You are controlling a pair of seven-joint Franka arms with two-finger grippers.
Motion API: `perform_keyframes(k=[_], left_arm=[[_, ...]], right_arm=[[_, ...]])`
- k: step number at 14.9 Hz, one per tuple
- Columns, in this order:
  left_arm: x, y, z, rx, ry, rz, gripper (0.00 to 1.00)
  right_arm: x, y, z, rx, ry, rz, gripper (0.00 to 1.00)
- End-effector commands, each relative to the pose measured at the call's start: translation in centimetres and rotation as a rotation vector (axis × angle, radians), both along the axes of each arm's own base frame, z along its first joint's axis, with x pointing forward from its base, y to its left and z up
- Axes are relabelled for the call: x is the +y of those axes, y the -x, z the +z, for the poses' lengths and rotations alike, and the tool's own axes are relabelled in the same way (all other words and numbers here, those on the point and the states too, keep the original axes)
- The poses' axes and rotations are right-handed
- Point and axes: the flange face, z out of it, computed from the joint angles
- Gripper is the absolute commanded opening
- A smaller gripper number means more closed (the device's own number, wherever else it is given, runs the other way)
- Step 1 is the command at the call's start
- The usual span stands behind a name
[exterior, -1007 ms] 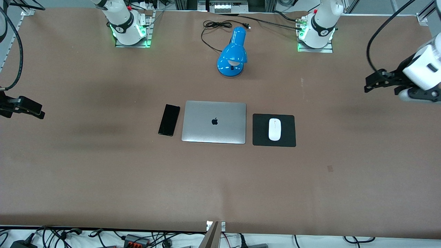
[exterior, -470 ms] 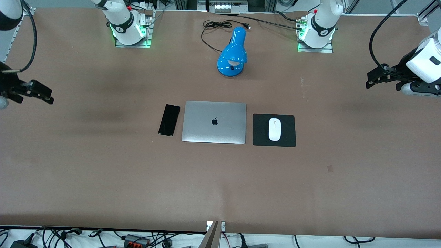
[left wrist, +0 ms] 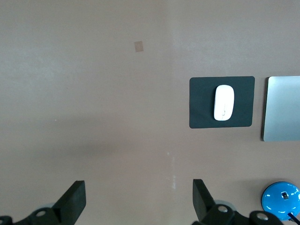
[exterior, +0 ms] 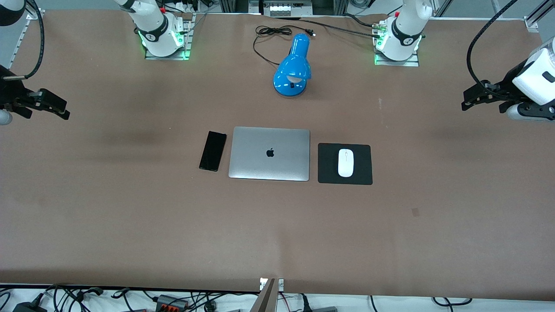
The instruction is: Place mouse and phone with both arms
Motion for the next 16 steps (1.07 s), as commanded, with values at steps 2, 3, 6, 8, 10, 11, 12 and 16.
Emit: perform_keyframes(k=[2, 3, 6, 8, 10, 11, 12, 16], left_arm=[[-0.12, 0.38, 0.12, 0.006, 0.005, -0.012, 1.00], [-0.29, 0.39, 0.12, 0.006, 0.005, -0.015, 1.00], [-0.21, 0.42, 0.09, 0.009, 0.005, -0.019, 1.00], [-0.21, 0.42, 0.09, 0.009, 0.005, -0.019, 1.00], [-0.30, 0.42, 0.09, 0.009, 0.005, -0.020, 1.00], [-0.30, 0.42, 0.09, 0.009, 0.005, -0.020, 1.00], [-0.38, 0.42, 0.09, 0.009, 0.005, -0.022, 1.00], [-0.78, 0.43, 0.16, 0.008, 0.004, -0.029, 1.00]], right_arm=[[-0.61, 1.00, 0.69, -0.003, -0.017, 0.010, 1.00], [-0.50, 1.04, 0.77, -0.004, -0.011, 0.014, 1.00], [-0.57, 1.17, 0.90, -0.002, -0.011, 0.014, 1.00], [-0.66, 1.18, 0.83, -0.001, -0.011, 0.011, 1.00], [-0.57, 1.17, 0.90, -0.002, -0.011, 0.011, 1.00], [-0.73, 1.20, 0.81, 0.001, -0.012, 0.007, 1.00], [-0.72, 1.24, 0.78, 0.004, -0.013, 0.007, 1.00], [-0.82, 1.36, 0.56, 0.016, -0.012, 0.005, 1.00]])
